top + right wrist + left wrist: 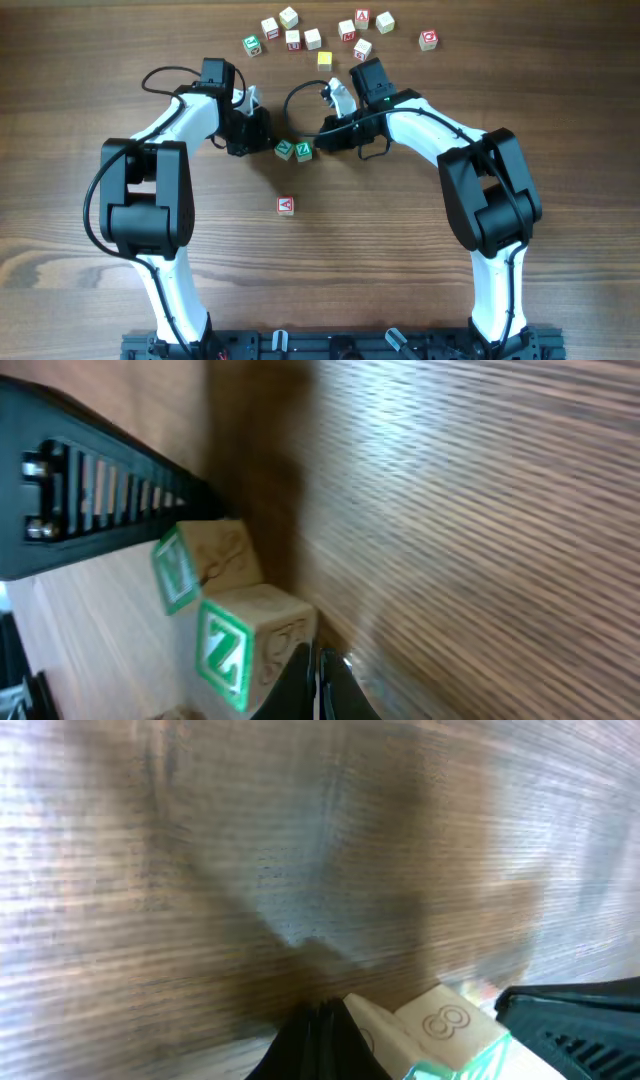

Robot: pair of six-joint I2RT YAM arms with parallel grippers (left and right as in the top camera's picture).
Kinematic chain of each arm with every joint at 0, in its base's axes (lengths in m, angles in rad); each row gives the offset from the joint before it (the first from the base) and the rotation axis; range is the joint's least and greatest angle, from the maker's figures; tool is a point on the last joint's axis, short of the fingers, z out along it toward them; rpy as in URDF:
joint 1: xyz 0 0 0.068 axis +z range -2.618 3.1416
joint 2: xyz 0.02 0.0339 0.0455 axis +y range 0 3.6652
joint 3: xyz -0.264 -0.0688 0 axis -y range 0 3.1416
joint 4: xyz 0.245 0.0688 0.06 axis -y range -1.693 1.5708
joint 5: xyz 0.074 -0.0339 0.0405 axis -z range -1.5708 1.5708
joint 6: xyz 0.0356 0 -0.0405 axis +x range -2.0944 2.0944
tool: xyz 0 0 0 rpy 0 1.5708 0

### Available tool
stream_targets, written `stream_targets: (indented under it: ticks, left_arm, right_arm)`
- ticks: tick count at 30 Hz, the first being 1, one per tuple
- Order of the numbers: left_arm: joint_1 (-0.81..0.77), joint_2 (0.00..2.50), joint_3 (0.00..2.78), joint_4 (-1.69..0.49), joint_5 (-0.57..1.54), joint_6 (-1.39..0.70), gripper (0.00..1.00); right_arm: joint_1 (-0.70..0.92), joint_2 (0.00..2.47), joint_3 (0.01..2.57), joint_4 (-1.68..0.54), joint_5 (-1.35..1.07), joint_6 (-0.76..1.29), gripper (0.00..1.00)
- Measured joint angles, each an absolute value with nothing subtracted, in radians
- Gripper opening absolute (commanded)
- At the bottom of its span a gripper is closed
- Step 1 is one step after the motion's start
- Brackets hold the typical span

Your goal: Form a circle

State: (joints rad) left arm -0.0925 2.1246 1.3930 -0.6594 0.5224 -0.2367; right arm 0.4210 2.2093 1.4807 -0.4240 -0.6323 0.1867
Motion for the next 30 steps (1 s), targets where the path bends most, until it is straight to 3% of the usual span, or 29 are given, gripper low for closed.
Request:
stream_targets:
  ticks: [12, 30]
  left_arm:
    - [-0.019, 2.125, 1.396, -0.539, 0.535, -0.237, 0.07]
    - [-0.087, 2.125, 1.426, -0.505, 0.679, -0.237, 0.04]
  right_arm:
    - [0.421, 2.209, 1.481, -0.403, -0.501, 0.345, 0.05]
    - [0.381, 2.208, 1.489, -0.437, -0.405, 0.636, 0.05]
